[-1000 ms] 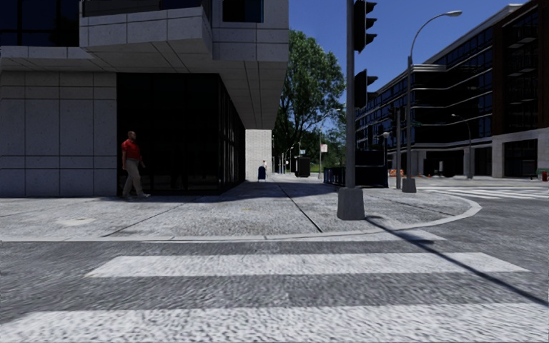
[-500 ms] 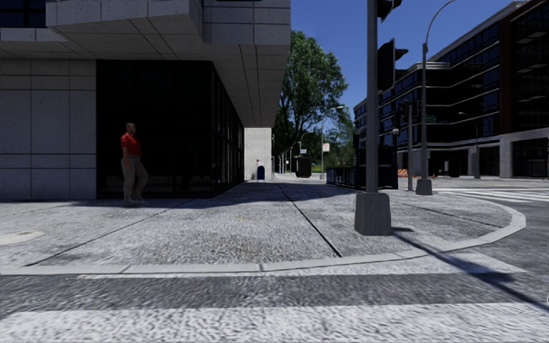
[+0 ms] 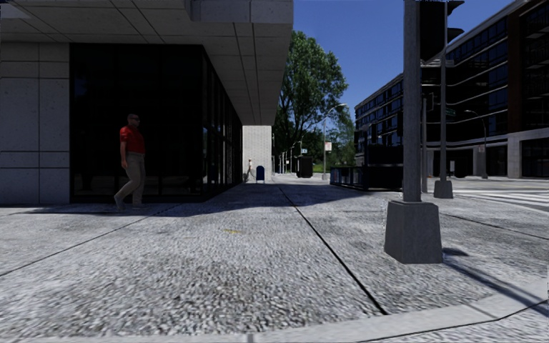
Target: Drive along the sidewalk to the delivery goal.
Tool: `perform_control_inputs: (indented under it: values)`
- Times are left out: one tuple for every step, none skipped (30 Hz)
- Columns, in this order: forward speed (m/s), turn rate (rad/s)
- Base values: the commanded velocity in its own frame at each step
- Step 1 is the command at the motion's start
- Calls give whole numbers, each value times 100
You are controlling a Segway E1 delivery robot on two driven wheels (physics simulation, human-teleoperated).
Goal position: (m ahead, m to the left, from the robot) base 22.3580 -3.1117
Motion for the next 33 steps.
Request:
perform_control_inputs:
  values:
    - [200,0]
    - [198,0]
    - [195,0]
    - [195,0]
    - [193,0]
    - [179,0]
    - [144,0]
    - [109,0]
    - [109,0]
    - [99,0]
    - [96,0]
    - [95,0]
    - [85,0]
    - [85,0]
    - [78,0]
    - [62,0]
    - [52,0]
    - [52,0]
    - [50,0]
    - [50,0]
    - [54,0]
    - [56,0]
    - [56,0]
    - [57,0]
    - [59,0]
    - [62,0]
    - [62,0]
    - [62,0]
    - [64,0]
    - [70,0]
    - [82,0]
    - [82,0]
    - [89,0]
